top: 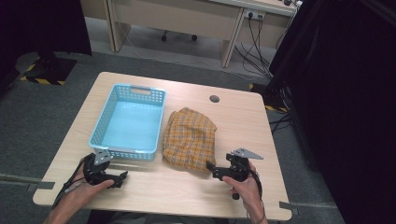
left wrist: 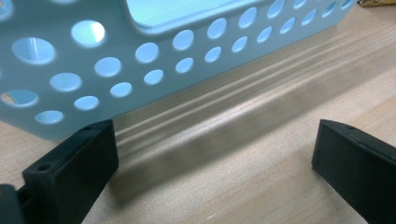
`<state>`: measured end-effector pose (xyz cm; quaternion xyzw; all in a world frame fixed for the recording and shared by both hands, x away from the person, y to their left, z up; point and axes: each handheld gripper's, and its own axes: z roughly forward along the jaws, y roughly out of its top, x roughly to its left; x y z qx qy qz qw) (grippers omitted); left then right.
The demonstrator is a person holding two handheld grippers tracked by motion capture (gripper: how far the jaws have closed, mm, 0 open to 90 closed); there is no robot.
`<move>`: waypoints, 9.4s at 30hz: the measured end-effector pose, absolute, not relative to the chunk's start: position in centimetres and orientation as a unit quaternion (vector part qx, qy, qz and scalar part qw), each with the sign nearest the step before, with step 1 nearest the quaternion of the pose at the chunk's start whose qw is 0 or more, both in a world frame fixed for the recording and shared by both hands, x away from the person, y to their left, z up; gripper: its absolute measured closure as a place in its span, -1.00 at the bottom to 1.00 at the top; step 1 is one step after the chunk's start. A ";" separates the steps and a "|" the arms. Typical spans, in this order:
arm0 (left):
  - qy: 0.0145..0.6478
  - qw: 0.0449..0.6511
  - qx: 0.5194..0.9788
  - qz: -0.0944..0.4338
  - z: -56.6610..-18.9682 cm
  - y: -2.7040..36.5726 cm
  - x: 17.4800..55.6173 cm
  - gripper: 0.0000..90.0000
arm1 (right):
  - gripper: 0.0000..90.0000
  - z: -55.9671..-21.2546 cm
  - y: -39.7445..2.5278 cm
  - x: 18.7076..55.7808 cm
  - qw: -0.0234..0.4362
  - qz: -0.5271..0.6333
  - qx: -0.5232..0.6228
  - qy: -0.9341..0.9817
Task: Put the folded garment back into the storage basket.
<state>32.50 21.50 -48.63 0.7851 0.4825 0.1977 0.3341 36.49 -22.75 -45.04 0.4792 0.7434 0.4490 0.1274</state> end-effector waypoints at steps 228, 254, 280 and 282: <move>0.484 0.335 0.784 0.197 -48.6 21.5 32.5 -1.00 | 0.57 -35.3 0.3 49.1 -0.046 0.563 0.386 0.730; 0.484 0.335 0.784 0.197 -48.6 21.5 32.5 -1.00 | 0.55 -38.6 2.5 51.1 -0.054 0.531 0.415 0.737; 0.484 0.335 0.784 0.197 -48.6 21.5 32.5 -1.00 | 0.25 -39.1 2.0 51.5 -0.033 0.494 0.426 0.758; 0.484 0.335 0.784 0.197 -48.6 21.5 32.5 -1.00 | 0.21 -38.6 1.2 51.6 -0.030 0.495 0.429 0.755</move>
